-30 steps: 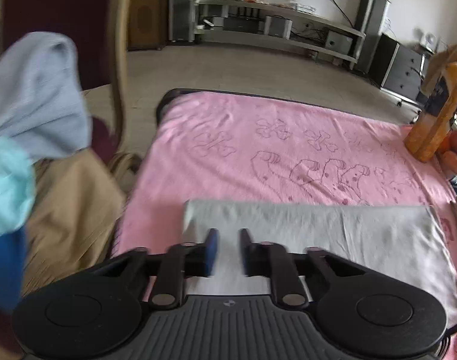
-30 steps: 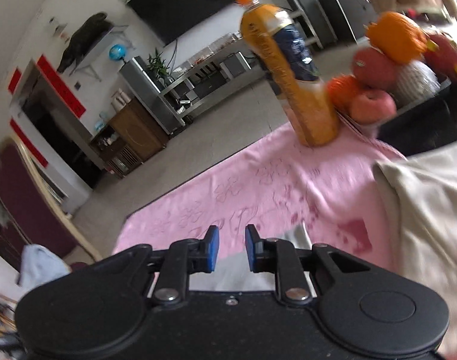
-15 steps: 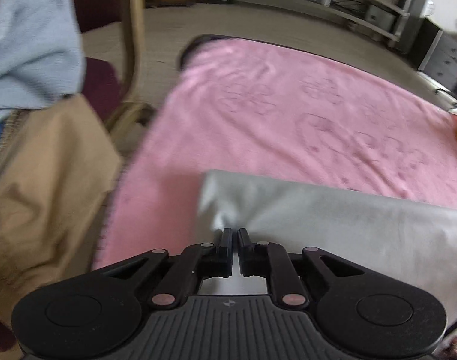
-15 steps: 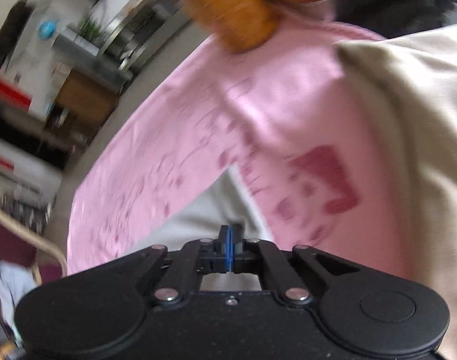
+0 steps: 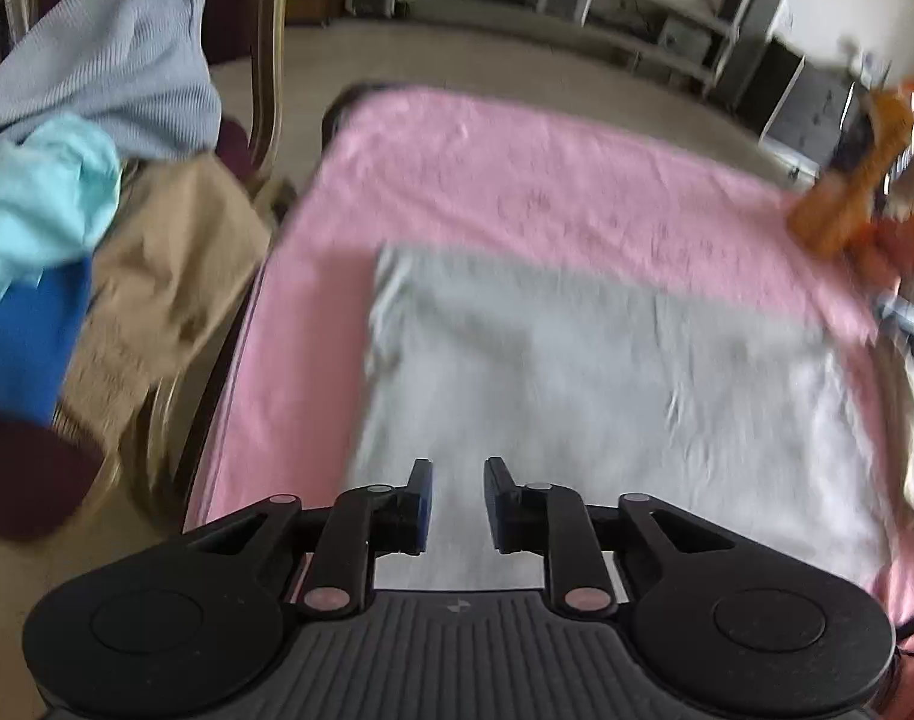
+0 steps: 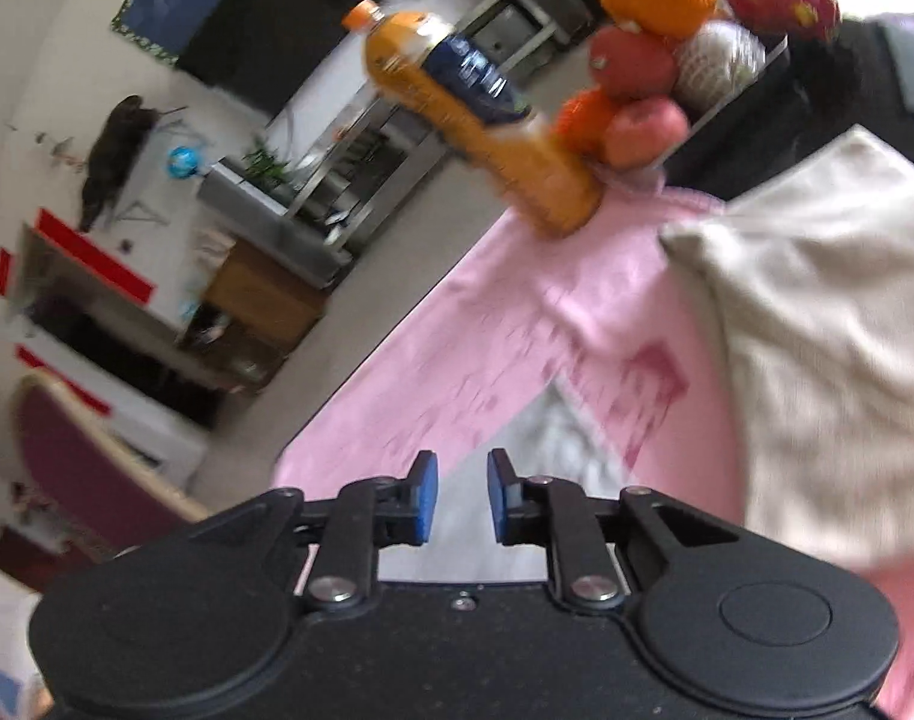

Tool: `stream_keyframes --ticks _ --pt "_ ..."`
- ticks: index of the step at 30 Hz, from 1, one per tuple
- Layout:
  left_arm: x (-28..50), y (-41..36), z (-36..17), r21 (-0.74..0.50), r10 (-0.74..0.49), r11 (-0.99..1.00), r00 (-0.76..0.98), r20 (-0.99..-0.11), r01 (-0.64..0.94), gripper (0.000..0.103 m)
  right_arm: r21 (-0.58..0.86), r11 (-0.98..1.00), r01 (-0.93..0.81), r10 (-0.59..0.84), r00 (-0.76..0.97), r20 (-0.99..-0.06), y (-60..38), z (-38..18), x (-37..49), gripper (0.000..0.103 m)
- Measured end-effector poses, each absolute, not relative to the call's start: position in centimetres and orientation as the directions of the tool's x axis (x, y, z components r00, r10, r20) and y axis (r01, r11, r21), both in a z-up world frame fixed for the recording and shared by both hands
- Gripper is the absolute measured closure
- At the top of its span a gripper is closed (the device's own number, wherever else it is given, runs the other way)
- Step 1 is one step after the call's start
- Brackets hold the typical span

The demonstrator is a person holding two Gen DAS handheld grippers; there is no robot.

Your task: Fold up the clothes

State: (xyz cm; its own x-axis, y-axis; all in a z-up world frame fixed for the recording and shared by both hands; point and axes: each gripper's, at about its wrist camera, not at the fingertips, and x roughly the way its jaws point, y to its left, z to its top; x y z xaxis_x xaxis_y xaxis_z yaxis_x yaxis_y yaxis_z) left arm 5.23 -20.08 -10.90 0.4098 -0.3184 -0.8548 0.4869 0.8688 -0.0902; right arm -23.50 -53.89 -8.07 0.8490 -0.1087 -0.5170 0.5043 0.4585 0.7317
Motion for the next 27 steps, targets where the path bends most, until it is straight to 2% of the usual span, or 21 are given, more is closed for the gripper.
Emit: stream_keyframes --ticks 3,6,9,12,15,19,27 --pt "3.5 -20.2 -11.7 -0.036 -0.264 0.866 0.395 -0.880 0.498 0.072 0.732 0.460 0.503 -0.060 0.839 -0.540 -51.2 -7.6 -25.4 0.078" --pt "2.5 -20.3 -12.5 -0.075 -0.293 0.853 0.354 -0.888 0.516 0.068 0.663 0.514 0.545 -0.047 0.789 -0.612 -49.0 -8.3 -25.9 0.073" --pt "1.9 -21.0 -13.0 -0.028 -0.269 0.846 0.381 -0.884 0.533 0.060 0.641 0.517 0.567 -0.026 0.760 -0.650 -48.0 -10.5 -25.9 0.069" --pt "1.6 -21.4 -13.6 0.044 -0.217 0.850 0.425 -0.879 0.525 0.059 0.640 0.489 0.593 -0.021 0.741 -0.671 -47.6 -12.7 -26.1 0.069" --pt "2.2 -21.3 -14.2 0.026 -0.211 0.860 0.401 -0.891 0.510 0.059 0.654 0.482 0.583 -0.001 0.747 -0.665 -47.7 -13.4 -26.2 0.068" --pt "2.3 -21.4 -14.4 0.025 -0.209 0.853 0.386 -0.898 0.521 0.057 0.675 0.454 0.582 0.015 0.752 -0.659 -47.8 -14.2 -26.4 0.063" --pt "2.4 -21.5 -15.5 0.023 -0.184 0.851 0.338 -0.923 0.525 0.051 0.676 0.406 0.615 0.043 0.726 -0.686 -47.5 -15.8 -26.9 0.062"
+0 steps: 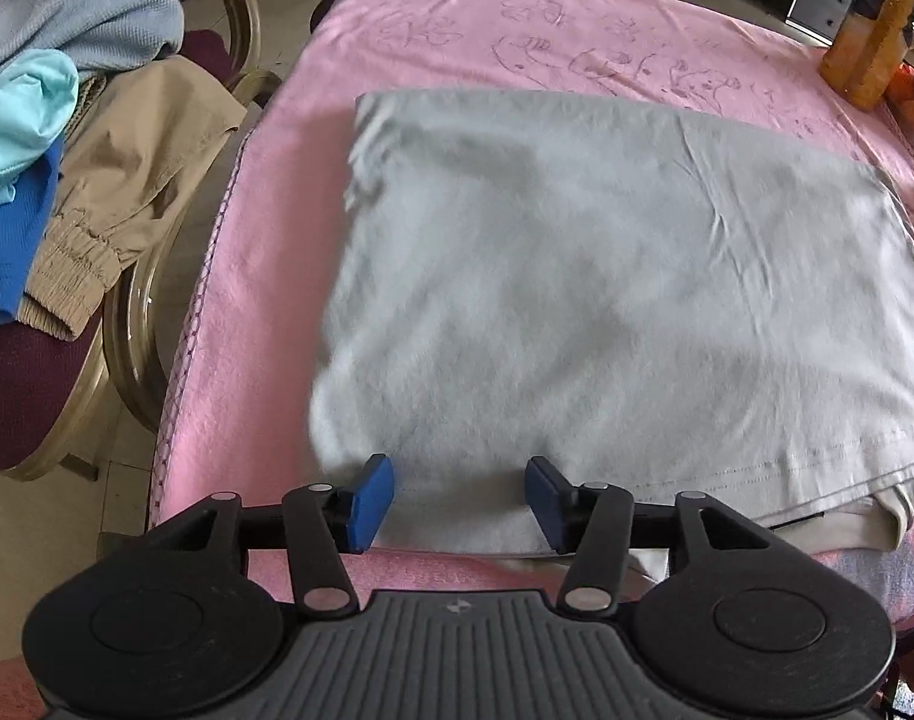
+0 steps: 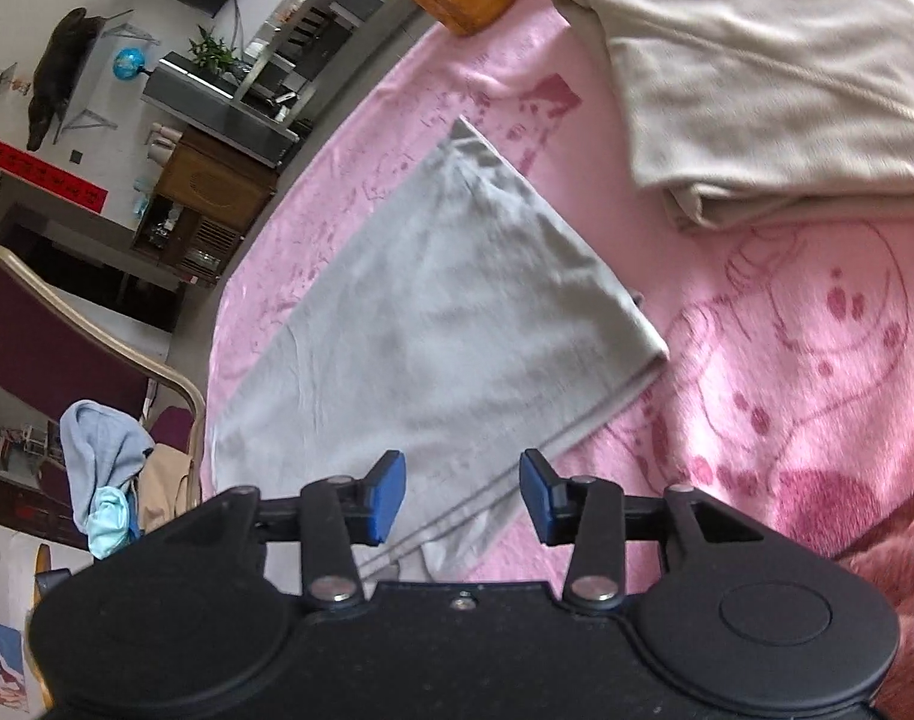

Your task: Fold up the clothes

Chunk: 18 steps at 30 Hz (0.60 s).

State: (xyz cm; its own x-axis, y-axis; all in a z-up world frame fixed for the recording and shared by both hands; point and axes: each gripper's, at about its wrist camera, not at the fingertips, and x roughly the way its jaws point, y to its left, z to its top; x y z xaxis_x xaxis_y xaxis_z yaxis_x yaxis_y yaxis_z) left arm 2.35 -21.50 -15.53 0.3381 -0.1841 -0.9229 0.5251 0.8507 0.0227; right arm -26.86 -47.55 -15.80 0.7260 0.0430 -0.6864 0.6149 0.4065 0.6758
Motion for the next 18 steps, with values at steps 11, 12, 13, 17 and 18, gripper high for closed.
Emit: stream_keyframes --ticks 11,12,13,17,18 --pt "2.5 -21.3 -15.7 0.002 -0.194 0.858 0.328 -0.924 0.513 0.048 0.736 0.220 0.640 0.038 0.748 -0.662 -48.8 -18.1 -27.6 0.062" --pt "2.5 -21.3 -15.7 0.001 -0.195 0.858 0.328 -0.924 0.514 0.048 0.740 0.210 0.639 0.050 0.749 -0.660 -48.7 -18.4 -27.4 0.062" --pt "2.6 -21.3 -15.7 0.000 -0.196 0.858 0.327 -0.925 0.514 0.047 0.732 0.208 0.649 0.056 0.739 -0.671 -48.6 -18.6 -27.2 0.062" --pt "2.7 -21.4 -15.7 -0.001 -0.197 0.856 0.326 -0.925 0.516 0.045 0.733 0.179 0.656 0.077 0.734 -0.675 -48.4 -19.3 -26.8 0.063" --pt "2.7 -21.4 -15.7 -0.001 -0.197 0.856 0.325 -0.925 0.517 0.044 0.744 0.164 0.648 0.088 0.741 -0.665 -48.3 -19.6 -26.7 0.063"
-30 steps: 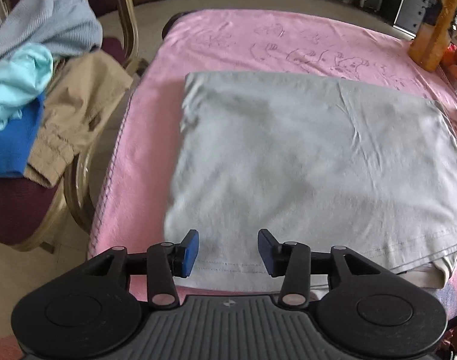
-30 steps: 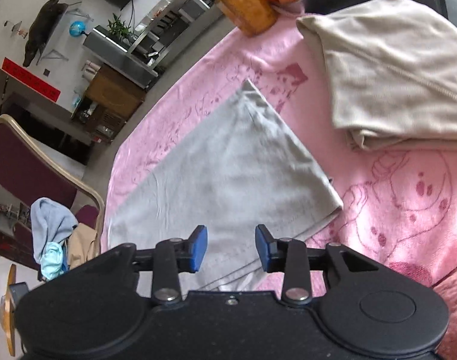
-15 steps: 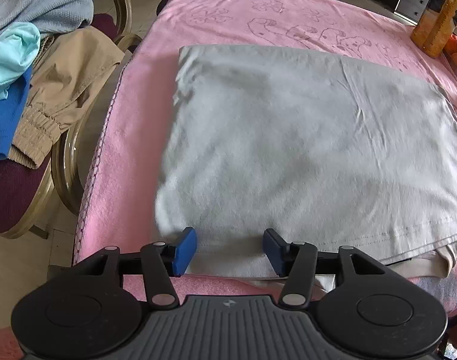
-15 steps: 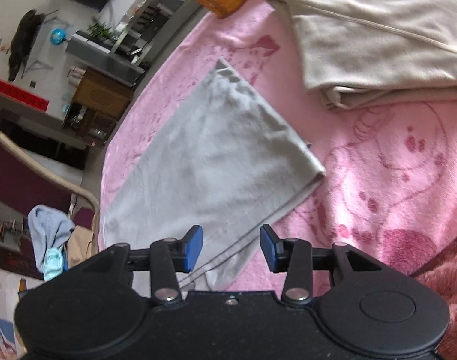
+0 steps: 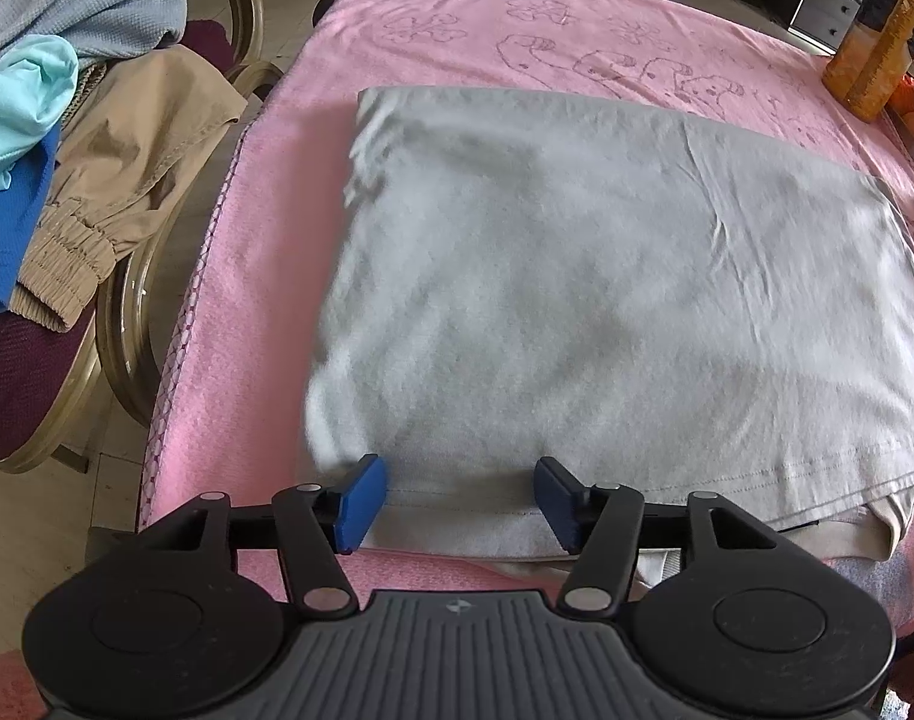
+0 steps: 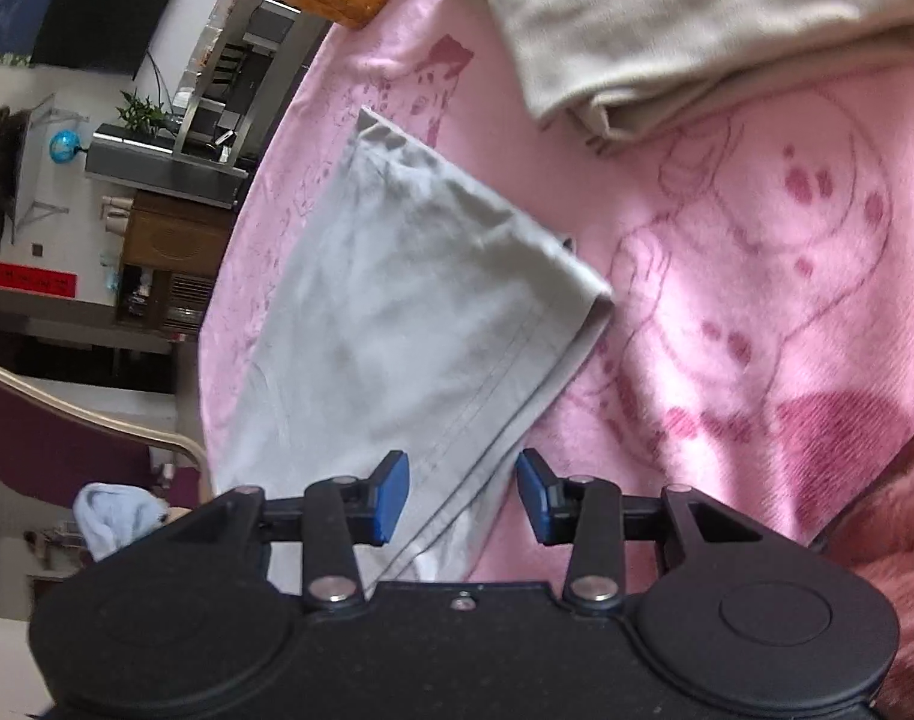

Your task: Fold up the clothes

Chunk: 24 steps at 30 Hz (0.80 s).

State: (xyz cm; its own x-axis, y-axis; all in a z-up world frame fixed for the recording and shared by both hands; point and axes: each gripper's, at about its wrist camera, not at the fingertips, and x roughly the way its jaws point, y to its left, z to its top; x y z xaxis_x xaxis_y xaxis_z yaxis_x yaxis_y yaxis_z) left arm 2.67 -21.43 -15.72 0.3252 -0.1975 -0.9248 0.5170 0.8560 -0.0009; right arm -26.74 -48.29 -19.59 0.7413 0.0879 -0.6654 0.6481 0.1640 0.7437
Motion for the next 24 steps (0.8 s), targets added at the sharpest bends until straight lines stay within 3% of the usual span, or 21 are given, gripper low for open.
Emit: stream_keyframes --ticks 9,15,20,24 --pt "2.6 -21.4 -15.7 -0.003 -0.200 0.855 0.324 -0.925 0.519 0.042 0.809 0.055 0.585 0.143 0.798 -0.586 -47.0 -21.3 -26.0 0.063" --pt "2.6 -21.4 -15.7 -0.006 -0.203 0.855 0.323 -0.924 0.518 0.042 0.832 0.017 0.555 0.033 0.831 -0.555 -46.6 -21.6 -26.4 0.064" --pt "2.6 -21.5 -15.6 -0.005 -0.202 0.855 0.324 -0.924 0.519 0.042 0.847 0.025 0.531 0.079 0.844 -0.531 -46.6 -22.2 -25.1 0.064" --pt "2.6 -21.4 -15.6 -0.011 -0.206 0.856 0.321 -0.924 0.517 0.042 0.840 -0.028 0.541 -0.078 0.837 -0.542 -47.2 -22.0 -25.6 0.065"
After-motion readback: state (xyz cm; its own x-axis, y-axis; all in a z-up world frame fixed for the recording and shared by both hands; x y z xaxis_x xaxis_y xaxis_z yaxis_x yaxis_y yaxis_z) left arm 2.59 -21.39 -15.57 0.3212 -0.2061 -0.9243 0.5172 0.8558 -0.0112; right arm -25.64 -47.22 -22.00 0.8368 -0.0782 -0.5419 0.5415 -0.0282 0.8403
